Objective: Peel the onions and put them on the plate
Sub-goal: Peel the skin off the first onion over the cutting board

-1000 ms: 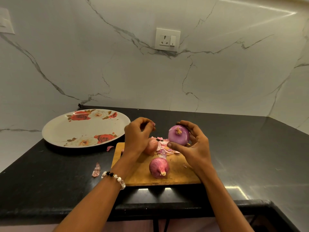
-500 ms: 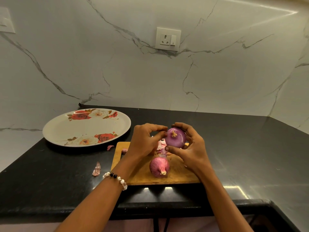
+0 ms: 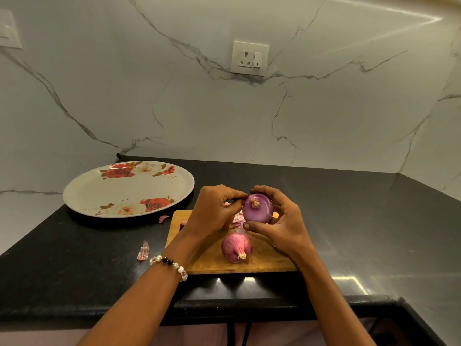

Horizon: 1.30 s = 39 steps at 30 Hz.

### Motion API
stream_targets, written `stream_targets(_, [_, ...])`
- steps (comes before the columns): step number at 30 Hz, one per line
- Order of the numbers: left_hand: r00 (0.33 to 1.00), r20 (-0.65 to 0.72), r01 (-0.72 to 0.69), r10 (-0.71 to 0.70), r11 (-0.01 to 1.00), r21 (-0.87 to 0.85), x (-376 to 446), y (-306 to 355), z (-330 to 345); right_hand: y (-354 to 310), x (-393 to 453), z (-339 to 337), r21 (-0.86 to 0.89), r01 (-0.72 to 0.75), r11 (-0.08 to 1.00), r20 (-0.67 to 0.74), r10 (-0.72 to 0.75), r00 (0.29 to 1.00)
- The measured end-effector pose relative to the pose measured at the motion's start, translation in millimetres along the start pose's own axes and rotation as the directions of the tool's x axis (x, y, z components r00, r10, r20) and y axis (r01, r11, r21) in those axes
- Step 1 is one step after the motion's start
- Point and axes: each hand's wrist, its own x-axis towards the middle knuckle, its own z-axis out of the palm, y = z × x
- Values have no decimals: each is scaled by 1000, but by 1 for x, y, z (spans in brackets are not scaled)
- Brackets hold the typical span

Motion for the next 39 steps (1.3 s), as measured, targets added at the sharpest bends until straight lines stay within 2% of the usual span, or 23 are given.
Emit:
stream_targets(3, [999, 1, -41, 41, 997, 60, -2, 1, 2, -1, 0, 0, -4, 2, 1000, 5, -2, 1000])
stream_targets(7, [999, -44, -10, 13, 997, 72, -2, 3, 5, -2, 0, 1, 0, 1, 1000, 10, -1, 1000])
stream_targets(16, [960, -124, 241, -252, 965, -101, 1, 7, 5, -7, -1, 1, 50, -19, 999, 4, 19, 1000])
stream_targets(22, [921, -166, 325, -352, 930, -174, 5, 7, 5, -15, -1, -2, 250, -55, 967, -52, 71, 996])
stream_targets(30, [955, -166, 227, -245, 967, -119, 1, 13, 9, -13, 3, -4, 666, -109, 738, -95, 229, 969])
stream_targets(35, [970, -174, 153, -168, 983, -101, 0, 14, 11, -16, 5, -4, 773, -131, 620, -98, 321, 942])
stream_targets(39, [972, -208, 90, -111, 990, -108, 0, 15, 8, -19, 7, -2, 801, -131, 584, -139, 394, 908])
